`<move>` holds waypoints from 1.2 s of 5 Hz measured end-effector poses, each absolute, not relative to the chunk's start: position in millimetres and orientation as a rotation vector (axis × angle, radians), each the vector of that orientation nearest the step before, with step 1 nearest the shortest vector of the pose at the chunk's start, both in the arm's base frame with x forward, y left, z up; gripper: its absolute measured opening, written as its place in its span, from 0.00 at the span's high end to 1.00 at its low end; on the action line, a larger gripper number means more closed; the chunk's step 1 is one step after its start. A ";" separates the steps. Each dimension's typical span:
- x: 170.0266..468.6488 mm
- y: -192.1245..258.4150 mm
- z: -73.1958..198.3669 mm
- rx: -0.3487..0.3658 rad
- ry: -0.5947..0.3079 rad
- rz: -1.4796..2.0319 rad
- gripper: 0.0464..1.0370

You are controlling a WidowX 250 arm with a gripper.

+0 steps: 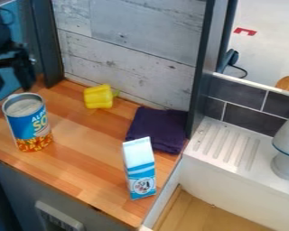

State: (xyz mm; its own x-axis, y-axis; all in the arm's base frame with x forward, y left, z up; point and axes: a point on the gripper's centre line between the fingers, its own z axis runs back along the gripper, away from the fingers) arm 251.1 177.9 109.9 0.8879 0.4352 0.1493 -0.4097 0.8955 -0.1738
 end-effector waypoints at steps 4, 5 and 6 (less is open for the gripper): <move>207.0 175.4 61.5 0.163 -0.201 0.276 0.04; 212.6 175.0 44.7 0.183 -0.184 0.263 0.04; 218.3 173.1 29.4 0.187 -0.148 0.257 0.04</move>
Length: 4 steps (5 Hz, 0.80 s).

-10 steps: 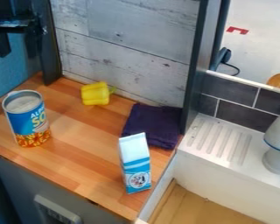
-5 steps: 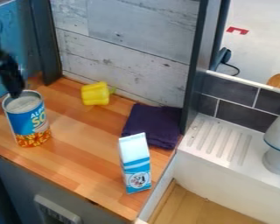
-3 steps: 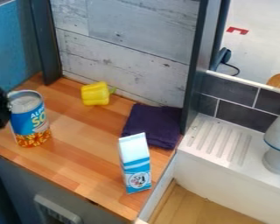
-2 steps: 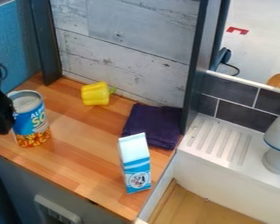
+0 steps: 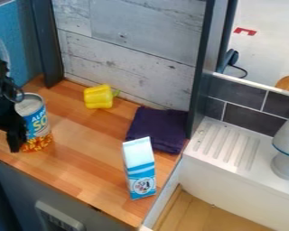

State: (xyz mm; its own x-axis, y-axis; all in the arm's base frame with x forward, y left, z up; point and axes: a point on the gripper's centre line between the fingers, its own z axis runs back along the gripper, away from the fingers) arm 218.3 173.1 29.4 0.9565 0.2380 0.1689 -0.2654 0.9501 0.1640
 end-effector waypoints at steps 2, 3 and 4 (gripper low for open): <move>250.1 177.5 16.2 0.209 -0.123 0.267 0.04; 262.2 185.6 12.5 0.212 -0.118 0.284 0.04; 280.6 193.2 14.2 0.224 -0.122 0.299 0.04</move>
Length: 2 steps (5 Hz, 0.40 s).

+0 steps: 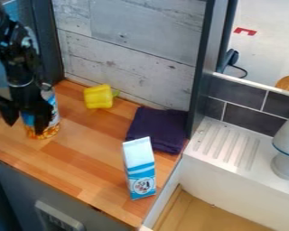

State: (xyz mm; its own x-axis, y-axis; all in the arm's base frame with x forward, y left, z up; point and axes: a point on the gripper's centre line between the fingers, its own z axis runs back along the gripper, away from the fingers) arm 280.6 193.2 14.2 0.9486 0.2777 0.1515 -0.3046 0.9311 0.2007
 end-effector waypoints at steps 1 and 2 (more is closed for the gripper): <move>304.8 194.1 18.3 0.228 -0.123 0.287 0.04; 322.8 200.0 17.3 0.228 -0.116 0.295 0.04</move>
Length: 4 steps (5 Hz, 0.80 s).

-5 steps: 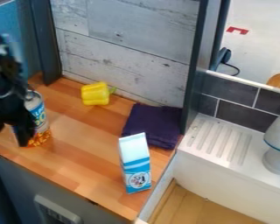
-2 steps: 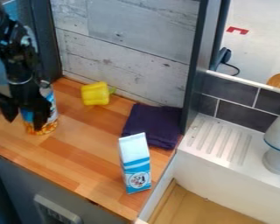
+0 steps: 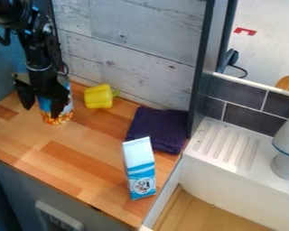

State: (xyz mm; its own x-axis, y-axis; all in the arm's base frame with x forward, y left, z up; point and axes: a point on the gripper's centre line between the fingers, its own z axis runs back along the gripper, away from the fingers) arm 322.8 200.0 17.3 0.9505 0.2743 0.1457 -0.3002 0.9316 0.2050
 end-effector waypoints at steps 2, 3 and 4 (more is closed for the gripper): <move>357.9 214.0 9.4 0.209 -0.084 0.314 0.04; 361.3 212.7 8.8 0.209 -0.079 0.315 0.04; 340.5 196.8 5.0 0.191 -0.048 0.305 0.04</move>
State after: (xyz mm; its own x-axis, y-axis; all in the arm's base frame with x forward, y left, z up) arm 340.5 196.8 5.0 0.9530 0.2934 0.0758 -0.3025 0.9362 0.1792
